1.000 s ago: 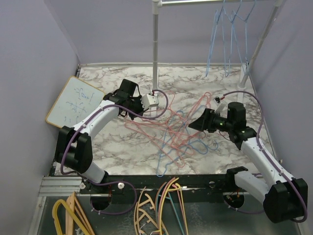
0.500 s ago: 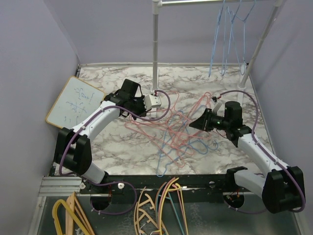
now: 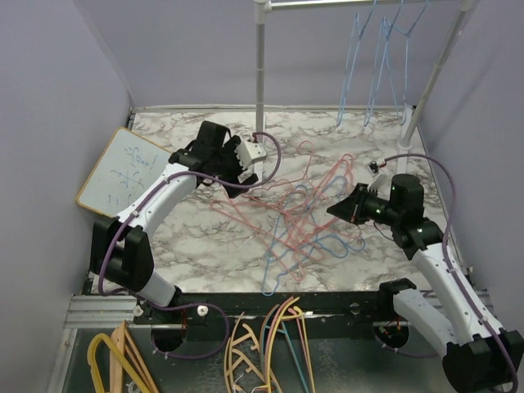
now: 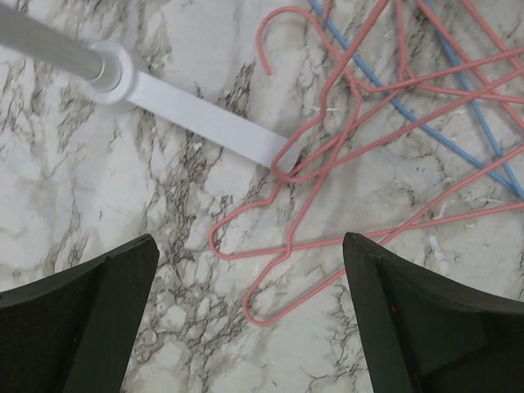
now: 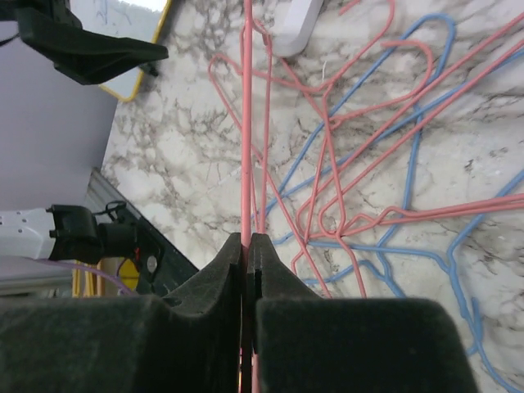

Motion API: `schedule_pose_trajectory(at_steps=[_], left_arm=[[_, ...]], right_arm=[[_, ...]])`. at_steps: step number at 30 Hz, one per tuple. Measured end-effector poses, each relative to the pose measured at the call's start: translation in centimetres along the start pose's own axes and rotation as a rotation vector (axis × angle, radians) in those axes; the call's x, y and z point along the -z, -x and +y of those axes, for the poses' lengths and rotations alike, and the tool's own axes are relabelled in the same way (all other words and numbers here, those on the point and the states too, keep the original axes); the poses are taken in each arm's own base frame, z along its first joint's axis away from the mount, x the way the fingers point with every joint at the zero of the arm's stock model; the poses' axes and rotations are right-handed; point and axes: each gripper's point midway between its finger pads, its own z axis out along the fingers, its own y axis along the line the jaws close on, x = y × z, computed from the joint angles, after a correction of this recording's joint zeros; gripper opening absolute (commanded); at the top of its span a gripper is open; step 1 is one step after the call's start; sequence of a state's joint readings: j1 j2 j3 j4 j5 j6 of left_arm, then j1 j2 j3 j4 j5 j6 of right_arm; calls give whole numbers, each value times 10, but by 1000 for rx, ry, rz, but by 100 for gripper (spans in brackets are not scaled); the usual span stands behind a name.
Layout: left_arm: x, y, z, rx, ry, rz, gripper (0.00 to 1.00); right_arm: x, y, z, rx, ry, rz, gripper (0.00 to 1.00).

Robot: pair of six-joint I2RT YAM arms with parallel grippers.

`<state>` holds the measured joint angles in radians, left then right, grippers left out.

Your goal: Organize the hangers

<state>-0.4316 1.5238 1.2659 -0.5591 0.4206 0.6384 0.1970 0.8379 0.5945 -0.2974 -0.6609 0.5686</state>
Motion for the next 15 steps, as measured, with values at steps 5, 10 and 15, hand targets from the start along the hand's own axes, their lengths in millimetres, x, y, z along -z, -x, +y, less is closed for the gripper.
schedule_pose_trajectory(at_steps=[5, 10, 15], left_arm=[[24, -14, 38, 191, 72, -40, 99], [43, -18, 60, 321, 119, -105, 99], [37, -19, 45, 346, 89, -113, 99]], right_arm=[[39, 44, 27, 126, -111, -116, 1], [71, 80, 57, 241, -143, -214, 1], [91, 103, 76, 257, -193, -237, 1]])
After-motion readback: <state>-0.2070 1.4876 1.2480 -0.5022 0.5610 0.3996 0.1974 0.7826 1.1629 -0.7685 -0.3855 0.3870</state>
